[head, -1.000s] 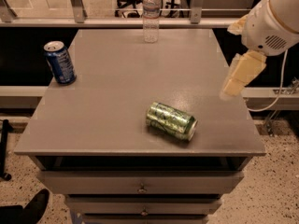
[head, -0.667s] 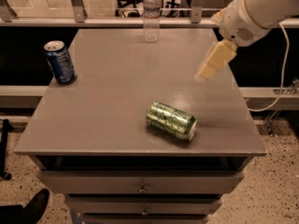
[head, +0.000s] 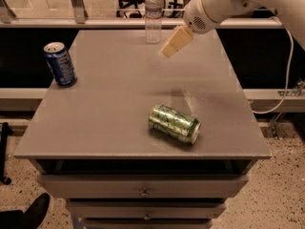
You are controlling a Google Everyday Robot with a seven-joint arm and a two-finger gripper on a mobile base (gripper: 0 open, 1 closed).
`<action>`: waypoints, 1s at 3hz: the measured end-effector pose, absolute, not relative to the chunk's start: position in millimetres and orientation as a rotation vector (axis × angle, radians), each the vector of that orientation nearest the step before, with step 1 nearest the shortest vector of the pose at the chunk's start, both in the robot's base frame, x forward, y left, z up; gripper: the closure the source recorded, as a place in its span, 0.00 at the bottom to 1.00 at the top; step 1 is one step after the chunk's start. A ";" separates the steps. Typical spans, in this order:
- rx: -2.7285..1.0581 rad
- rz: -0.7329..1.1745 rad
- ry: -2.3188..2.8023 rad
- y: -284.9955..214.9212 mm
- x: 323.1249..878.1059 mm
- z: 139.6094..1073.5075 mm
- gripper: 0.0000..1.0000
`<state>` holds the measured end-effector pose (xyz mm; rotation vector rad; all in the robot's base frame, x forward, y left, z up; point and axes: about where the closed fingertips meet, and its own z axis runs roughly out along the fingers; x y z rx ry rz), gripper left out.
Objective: Pick water bottle
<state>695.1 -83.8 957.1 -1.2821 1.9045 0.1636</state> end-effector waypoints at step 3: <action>-1.040 0.258 1.829 -80.0 766.1 947.5 0.00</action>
Offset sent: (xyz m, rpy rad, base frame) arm 0.0289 0.0005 -0.0042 0.1522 -0.0453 -0.0570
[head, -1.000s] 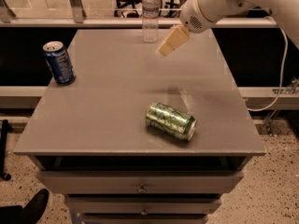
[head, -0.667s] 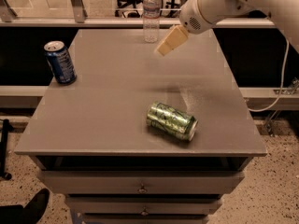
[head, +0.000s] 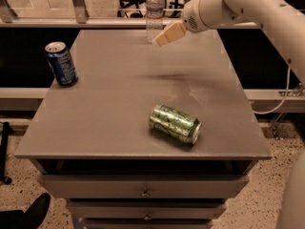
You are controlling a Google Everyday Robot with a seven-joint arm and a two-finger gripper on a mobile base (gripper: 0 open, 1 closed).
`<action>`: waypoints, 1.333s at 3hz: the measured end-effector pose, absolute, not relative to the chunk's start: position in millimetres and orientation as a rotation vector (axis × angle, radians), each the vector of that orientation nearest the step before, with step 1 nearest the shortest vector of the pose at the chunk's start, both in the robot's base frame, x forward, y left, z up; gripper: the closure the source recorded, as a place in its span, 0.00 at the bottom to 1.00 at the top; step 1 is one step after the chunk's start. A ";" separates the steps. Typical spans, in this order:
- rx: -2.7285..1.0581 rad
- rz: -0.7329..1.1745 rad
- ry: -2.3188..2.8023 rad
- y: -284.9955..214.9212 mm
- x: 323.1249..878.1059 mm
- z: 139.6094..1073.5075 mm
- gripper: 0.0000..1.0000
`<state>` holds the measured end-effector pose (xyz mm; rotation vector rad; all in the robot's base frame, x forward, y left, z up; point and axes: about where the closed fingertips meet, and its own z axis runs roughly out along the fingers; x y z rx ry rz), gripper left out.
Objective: Pick water bottle
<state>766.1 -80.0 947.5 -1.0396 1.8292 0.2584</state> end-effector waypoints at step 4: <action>-0.760 0.391 1.788 -40.2 903.0 915.3 0.02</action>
Offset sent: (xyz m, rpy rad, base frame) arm 0.1302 0.0099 -0.0203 0.2233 -0.0326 -0.1465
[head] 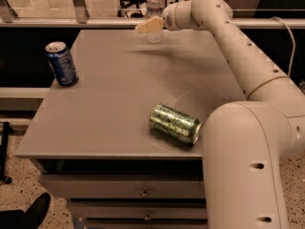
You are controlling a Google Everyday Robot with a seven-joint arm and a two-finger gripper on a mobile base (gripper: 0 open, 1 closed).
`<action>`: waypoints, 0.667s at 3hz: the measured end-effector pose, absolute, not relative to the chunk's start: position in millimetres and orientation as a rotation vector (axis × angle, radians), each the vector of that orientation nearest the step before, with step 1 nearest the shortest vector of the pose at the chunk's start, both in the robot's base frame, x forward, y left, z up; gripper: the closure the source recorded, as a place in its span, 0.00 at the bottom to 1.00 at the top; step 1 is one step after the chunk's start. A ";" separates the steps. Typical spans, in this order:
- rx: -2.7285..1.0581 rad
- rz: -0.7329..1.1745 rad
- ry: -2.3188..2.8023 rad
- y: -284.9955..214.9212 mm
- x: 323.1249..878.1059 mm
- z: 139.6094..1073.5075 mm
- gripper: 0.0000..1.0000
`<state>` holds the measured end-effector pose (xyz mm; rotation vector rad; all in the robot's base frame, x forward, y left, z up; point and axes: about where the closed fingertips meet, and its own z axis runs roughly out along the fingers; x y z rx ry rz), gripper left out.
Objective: Pick water bottle
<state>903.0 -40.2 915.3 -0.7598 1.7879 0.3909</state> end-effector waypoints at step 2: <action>-0.724 0.412 1.775 -30.9 918.3 911.9 0.49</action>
Offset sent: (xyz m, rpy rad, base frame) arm 0.0206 0.0026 0.0035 0.0505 -0.0215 -0.0295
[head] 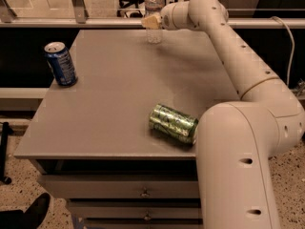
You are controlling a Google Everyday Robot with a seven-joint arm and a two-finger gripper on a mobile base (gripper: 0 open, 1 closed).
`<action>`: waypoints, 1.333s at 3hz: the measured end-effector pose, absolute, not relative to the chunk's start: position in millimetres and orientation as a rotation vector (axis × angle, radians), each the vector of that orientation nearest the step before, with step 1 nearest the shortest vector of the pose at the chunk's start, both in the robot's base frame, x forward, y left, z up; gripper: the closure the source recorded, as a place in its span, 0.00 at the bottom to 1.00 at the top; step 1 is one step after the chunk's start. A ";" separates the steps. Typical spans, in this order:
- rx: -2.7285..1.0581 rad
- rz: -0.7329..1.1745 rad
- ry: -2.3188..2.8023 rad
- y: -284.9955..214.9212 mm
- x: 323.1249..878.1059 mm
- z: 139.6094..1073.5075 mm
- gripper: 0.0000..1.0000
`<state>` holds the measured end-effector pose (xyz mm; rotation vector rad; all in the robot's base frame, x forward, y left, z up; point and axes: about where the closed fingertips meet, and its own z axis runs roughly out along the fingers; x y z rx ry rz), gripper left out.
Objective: Pick water bottle
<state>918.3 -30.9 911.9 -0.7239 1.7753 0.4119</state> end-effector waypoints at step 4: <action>-0.813 0.712 1.617 -12.9 811.3 971.3 1.00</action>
Offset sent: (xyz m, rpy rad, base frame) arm -0.0806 -0.0083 0.0429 0.1487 -0.0240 0.1445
